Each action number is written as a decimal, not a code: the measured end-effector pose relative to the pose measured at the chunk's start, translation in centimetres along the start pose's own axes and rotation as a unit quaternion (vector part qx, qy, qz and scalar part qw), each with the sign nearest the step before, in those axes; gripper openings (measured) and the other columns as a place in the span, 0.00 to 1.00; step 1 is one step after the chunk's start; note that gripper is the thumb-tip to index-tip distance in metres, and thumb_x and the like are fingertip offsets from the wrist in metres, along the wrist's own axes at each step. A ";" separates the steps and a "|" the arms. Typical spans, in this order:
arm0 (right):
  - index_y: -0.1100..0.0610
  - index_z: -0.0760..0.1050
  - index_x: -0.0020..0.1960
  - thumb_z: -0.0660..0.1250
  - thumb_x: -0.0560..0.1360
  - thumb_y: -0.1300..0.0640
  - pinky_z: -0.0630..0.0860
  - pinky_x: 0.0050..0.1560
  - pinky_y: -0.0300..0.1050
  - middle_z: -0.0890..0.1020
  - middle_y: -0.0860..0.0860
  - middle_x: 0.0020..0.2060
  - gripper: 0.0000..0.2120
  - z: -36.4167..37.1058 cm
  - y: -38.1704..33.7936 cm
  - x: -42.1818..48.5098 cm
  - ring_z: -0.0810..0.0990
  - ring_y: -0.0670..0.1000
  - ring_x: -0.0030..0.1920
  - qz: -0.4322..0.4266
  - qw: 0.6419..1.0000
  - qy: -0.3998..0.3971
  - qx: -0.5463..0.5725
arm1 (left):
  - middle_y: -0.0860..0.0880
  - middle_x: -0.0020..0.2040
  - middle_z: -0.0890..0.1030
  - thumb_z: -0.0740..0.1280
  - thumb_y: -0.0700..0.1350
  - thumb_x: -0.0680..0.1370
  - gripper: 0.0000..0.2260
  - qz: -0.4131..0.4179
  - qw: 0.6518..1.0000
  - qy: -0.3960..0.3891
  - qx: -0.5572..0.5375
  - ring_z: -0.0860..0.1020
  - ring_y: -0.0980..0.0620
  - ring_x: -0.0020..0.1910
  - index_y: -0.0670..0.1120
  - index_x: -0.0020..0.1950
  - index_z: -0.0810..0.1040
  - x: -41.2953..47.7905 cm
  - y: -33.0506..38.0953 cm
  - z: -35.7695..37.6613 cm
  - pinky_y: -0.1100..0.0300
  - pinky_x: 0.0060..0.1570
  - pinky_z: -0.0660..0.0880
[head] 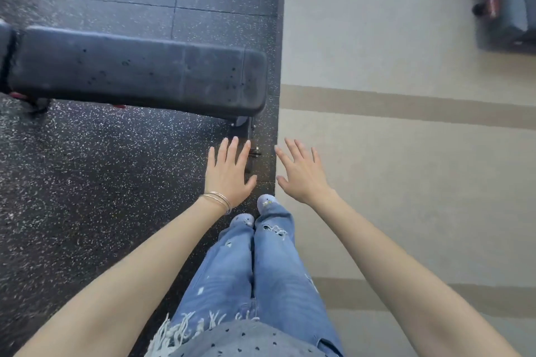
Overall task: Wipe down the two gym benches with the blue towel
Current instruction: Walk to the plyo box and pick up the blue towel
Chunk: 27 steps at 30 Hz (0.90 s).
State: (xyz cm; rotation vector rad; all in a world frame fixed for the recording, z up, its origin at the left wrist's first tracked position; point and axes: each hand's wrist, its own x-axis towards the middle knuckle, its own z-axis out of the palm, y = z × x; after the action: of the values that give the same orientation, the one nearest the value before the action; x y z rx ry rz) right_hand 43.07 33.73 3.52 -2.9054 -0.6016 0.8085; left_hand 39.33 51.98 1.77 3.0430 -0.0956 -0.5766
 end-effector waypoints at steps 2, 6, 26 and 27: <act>0.50 0.49 0.77 0.59 0.77 0.46 0.45 0.74 0.60 0.48 0.53 0.77 0.32 -1.1 -0.5 1.2 0.46 0.55 0.76 -0.039 0.999 -0.001 -0.021 | 0.43 0.78 0.51 0.56 0.60 0.76 0.35 -0.040 0.999 0.001 -0.007 0.50 0.43 0.77 0.49 0.78 0.46 -0.4 -0.4 -0.3 0.42 0.73 0.50; 0.50 0.50 0.77 0.60 0.77 0.47 0.45 0.74 0.59 0.49 0.53 0.77 0.33 -2.7 -2.1 3.2 0.46 0.54 0.77 -0.123 0.991 -0.010 -0.044 | 0.43 0.78 0.52 0.56 0.60 0.76 0.35 -0.124 0.992 0.016 -0.027 0.51 0.43 0.76 0.49 0.78 0.46 -1.2 -1.2 -0.8 0.43 0.73 0.50; 0.49 0.50 0.77 0.62 0.77 0.46 0.45 0.75 0.61 0.49 0.52 0.77 0.33 -0.8 -19.2 5.2 0.45 0.55 0.77 -0.348 0.924 -0.046 -0.153 | 0.43 0.78 0.51 0.55 0.60 0.77 0.34 -0.339 0.934 0.010 -0.108 0.50 0.42 0.76 0.49 0.78 0.45 -13.9 -10.8 3.1 0.42 0.73 0.51; 0.49 0.50 0.77 0.62 0.77 0.46 0.45 0.75 0.61 0.49 0.52 0.77 0.33 -0.8 -20.5 5.0 0.45 0.55 0.77 -0.354 0.921 -0.044 -0.155 | 0.43 0.78 0.51 0.55 0.60 0.77 0.34 -0.341 0.934 0.011 -0.109 0.50 0.42 0.76 0.49 0.78 0.45 -14.7 -11.7 3.1 0.42 0.73 0.51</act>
State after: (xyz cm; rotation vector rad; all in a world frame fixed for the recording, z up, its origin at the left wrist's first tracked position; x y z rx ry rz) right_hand 40.24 54.59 5.17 -2.5474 -1.7836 0.7739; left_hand 25.12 64.53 3.57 2.7985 0.9859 -0.5234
